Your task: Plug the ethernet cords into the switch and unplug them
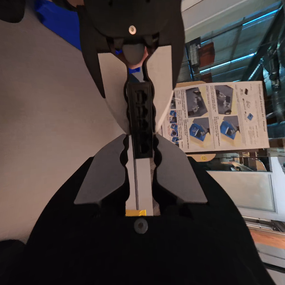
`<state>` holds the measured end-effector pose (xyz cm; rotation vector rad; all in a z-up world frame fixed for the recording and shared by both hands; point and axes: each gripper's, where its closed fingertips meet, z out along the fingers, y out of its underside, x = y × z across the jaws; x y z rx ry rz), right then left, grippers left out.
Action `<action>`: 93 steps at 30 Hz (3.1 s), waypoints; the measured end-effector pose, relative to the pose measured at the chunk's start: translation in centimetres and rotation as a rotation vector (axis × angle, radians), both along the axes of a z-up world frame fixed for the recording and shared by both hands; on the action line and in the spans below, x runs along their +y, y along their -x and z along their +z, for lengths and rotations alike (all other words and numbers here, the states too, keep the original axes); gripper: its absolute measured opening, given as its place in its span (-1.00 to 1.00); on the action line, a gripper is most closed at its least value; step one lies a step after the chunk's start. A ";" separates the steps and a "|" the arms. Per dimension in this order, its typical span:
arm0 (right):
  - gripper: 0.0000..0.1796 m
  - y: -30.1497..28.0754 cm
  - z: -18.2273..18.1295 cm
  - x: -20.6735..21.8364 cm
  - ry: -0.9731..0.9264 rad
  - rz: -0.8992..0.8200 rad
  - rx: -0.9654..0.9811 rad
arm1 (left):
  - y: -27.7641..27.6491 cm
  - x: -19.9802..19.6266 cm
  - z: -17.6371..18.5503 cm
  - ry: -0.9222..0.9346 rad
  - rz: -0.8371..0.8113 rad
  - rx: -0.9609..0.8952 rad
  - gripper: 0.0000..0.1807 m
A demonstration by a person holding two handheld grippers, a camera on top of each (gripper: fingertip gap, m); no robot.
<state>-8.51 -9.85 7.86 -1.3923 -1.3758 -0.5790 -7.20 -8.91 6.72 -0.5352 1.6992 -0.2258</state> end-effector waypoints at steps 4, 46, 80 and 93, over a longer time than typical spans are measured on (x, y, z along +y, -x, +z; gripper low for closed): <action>-0.69 -0.3 -0.8 0.6 0.019 -0.034 -0.070 | -0.2 -0.5 -0.3 0.047 -0.024 0.007 -0.67; -0.50 -41.1 -4.6 -0.2 0.435 -1.156 0.665 | 15.6 14.6 6.7 0.556 0.595 -0.332 -0.48; -0.89 -34.8 -18.3 -2.8 1.166 -1.403 1.223 | 41.9 21.8 -17.2 1.760 1.601 -0.073 -0.77; -0.94 -24.4 -19.0 1.2 1.267 -1.383 0.882 | 33.1 19.0 -18.2 1.469 1.578 0.534 -0.89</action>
